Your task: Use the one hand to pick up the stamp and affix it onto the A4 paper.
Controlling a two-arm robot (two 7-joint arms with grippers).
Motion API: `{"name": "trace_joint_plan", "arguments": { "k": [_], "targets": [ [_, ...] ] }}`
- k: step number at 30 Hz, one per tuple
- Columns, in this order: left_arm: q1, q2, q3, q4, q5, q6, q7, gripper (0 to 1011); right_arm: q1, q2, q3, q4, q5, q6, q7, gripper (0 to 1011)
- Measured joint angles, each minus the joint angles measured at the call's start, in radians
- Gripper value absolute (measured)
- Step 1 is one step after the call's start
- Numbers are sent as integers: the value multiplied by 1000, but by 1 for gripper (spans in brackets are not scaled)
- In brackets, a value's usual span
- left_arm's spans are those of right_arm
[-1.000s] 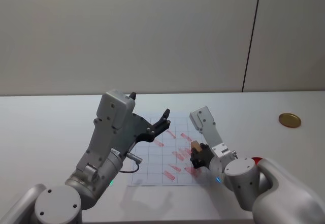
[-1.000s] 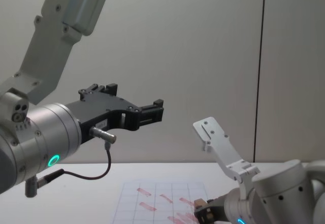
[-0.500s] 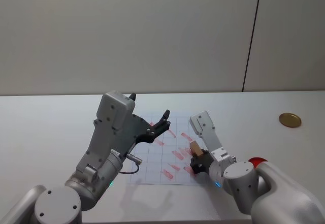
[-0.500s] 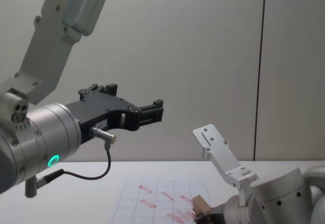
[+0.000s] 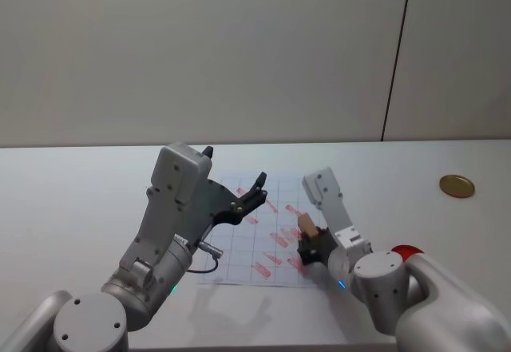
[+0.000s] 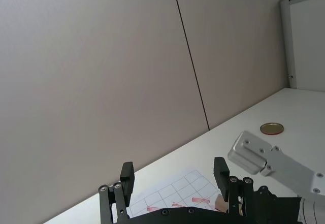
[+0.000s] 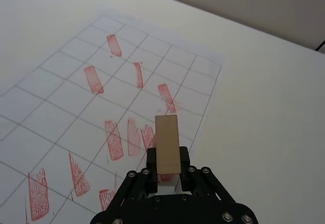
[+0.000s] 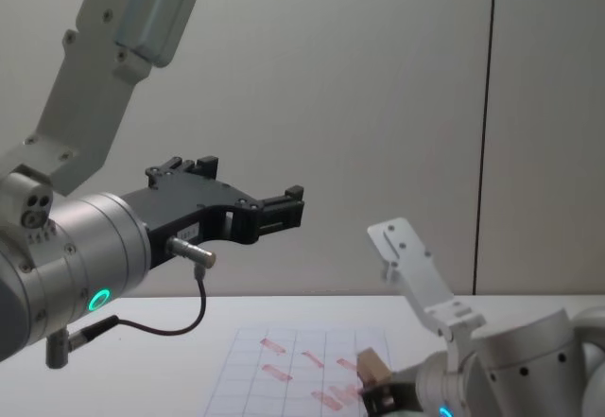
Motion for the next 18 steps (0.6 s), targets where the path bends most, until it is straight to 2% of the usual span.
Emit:
{"name": "trace_joint_plan", "arguments": {
  "k": [9, 18],
  "targets": [
    [0, 0, 0, 0, 0, 0, 0, 993, -26, 8, 14, -105, 41, -30, -7, 234],
    [0, 0, 0, 0, 0, 0, 0, 993, -52, 17, 32, -226, 86, -15, -27, 233]
  ]
}}
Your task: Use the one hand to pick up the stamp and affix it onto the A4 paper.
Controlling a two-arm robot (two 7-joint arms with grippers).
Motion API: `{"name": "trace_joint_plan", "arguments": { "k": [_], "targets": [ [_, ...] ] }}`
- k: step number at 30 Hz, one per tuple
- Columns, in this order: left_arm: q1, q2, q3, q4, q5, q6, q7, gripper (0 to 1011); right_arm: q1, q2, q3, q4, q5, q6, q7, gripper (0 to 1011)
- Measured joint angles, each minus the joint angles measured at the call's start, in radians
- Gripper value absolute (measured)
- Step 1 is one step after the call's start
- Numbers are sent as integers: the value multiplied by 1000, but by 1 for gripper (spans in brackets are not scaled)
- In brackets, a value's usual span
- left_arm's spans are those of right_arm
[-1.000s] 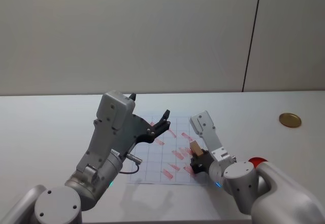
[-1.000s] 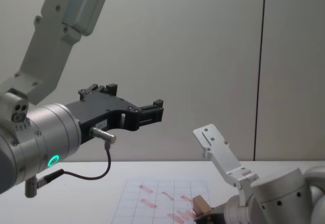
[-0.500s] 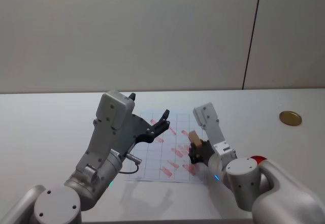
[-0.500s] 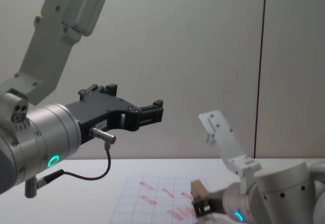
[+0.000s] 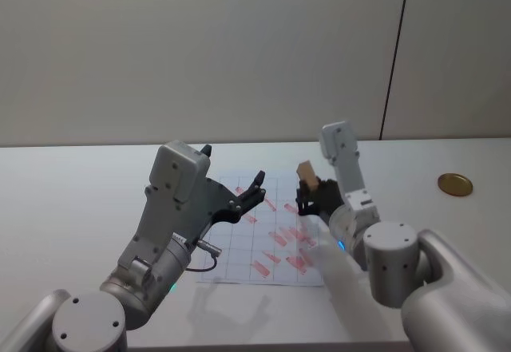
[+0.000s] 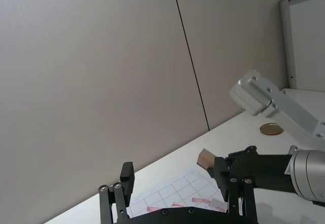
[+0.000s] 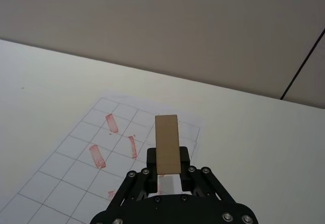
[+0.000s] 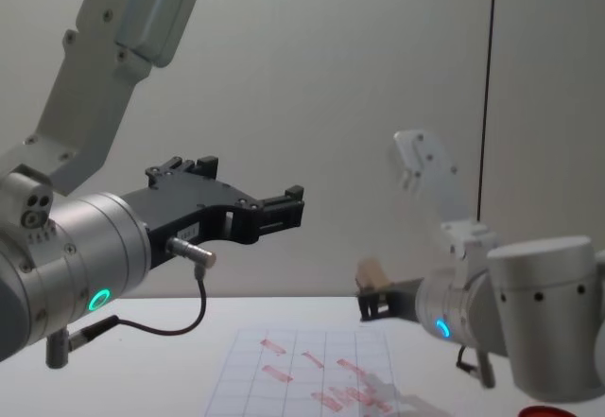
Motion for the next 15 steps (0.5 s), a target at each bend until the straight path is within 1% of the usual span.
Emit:
{"name": "trace_joint_plan", "arguments": {
  "k": [4, 5, 8, 12, 15],
  "targets": [
    [0, 0, 0, 0, 0, 0, 0, 993, -12, 6, 10, -46, 15, 29, -14, 234],
    [0, 0, 0, 0, 0, 0, 0, 993, -18, 10, 15, -67, 20, 41, -19, 234],
    [0, 0, 0, 0, 0, 0, 0, 993, -28, 15, 22, -94, 28, 63, -27, 232],
    [0, 0, 0, 0, 0, 0, 0, 993, -47, 27, 36, -144, 40, 102, -38, 233],
    [0, 0, 0, 0, 0, 0, 0, 993, -71, 42, 51, -197, 51, 143, -47, 233]
  ]
}}
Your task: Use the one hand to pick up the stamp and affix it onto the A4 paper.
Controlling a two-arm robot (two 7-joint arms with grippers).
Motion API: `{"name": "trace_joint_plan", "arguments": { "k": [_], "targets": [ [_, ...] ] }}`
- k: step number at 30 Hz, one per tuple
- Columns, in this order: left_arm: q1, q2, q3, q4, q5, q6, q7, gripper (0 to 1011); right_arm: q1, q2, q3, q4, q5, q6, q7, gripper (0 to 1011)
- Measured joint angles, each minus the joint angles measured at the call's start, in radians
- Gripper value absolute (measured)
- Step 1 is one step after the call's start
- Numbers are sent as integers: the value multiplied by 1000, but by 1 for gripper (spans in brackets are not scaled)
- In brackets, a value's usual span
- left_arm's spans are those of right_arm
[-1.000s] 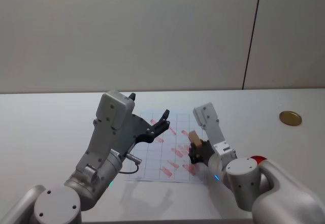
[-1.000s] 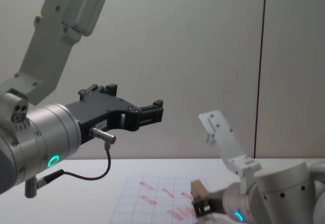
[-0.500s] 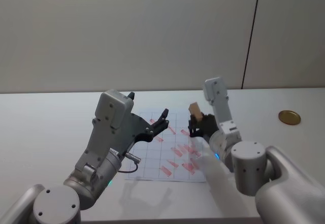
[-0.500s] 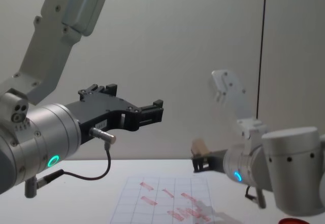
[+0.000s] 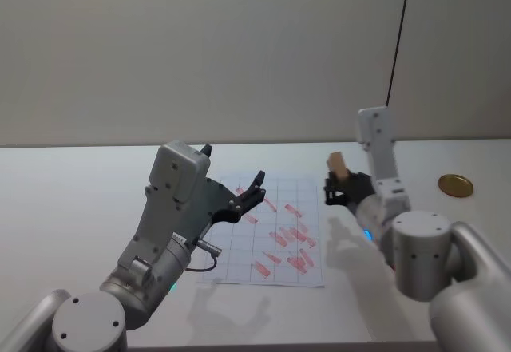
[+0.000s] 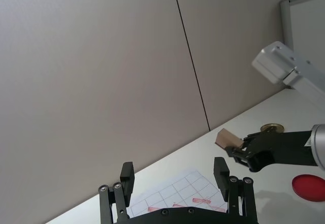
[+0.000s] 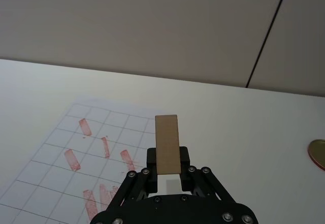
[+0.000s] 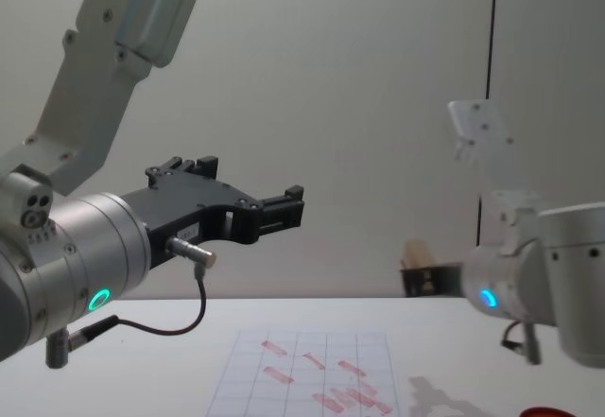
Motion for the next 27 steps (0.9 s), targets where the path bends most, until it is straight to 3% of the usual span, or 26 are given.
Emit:
{"name": "trace_joint_plan", "arguments": {
  "k": [8, 10, 14, 27],
  "targets": [
    [0, 0, 0, 0, 0, 0, 0, 993, -50, 29, 26, -91, 19, 68, -12, 233],
    [0, 0, 0, 0, 0, 0, 0, 993, -85, 49, 44, -155, 31, 113, -19, 233],
    [0, 0, 0, 0, 0, 0, 0, 993, -123, 69, 62, -215, 45, 156, -27, 234],
    [0, 0, 0, 0, 0, 0, 0, 993, -236, 125, 112, -368, 99, 286, -42, 233]
  ]
}}
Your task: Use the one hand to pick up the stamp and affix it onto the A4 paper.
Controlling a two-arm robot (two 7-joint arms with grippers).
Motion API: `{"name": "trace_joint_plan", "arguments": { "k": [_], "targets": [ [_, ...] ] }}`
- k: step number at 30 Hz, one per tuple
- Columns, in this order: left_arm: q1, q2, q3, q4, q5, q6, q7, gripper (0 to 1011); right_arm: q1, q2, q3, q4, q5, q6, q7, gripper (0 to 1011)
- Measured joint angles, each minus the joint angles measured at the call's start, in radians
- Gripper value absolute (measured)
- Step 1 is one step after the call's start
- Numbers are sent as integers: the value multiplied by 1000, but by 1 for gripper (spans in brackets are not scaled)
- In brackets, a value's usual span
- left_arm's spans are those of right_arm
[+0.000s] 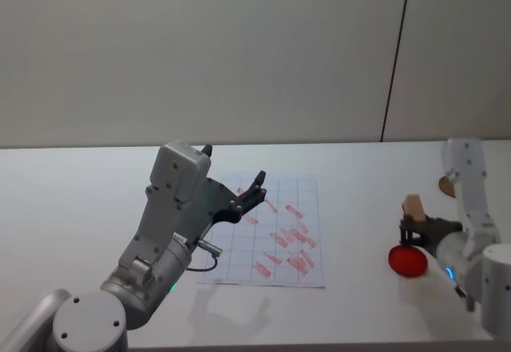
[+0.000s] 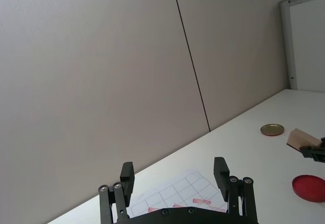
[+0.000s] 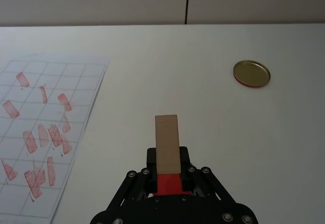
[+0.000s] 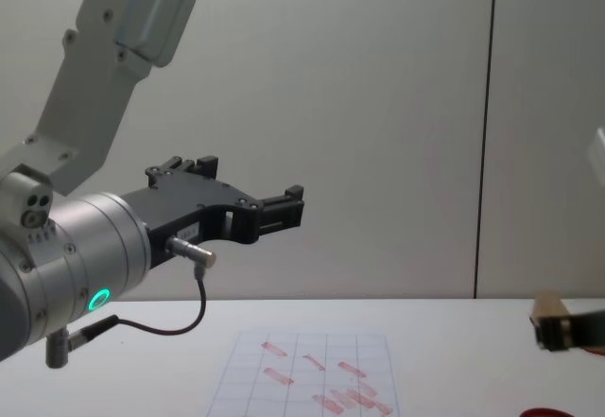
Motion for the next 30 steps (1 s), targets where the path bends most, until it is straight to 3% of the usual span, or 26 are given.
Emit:
{"name": "trace_joint_plan", "arguments": {
  "k": [13, 30],
  "targets": [
    [0, 0, 0, 0, 0, 0, 0, 993, -52, 22, 21, -31, 25, 73, 13, 234],
    [0, 0, 0, 0, 0, 0, 0, 993, -44, 15, 26, 23, 28, 70, 28, 233]
  ]
}}
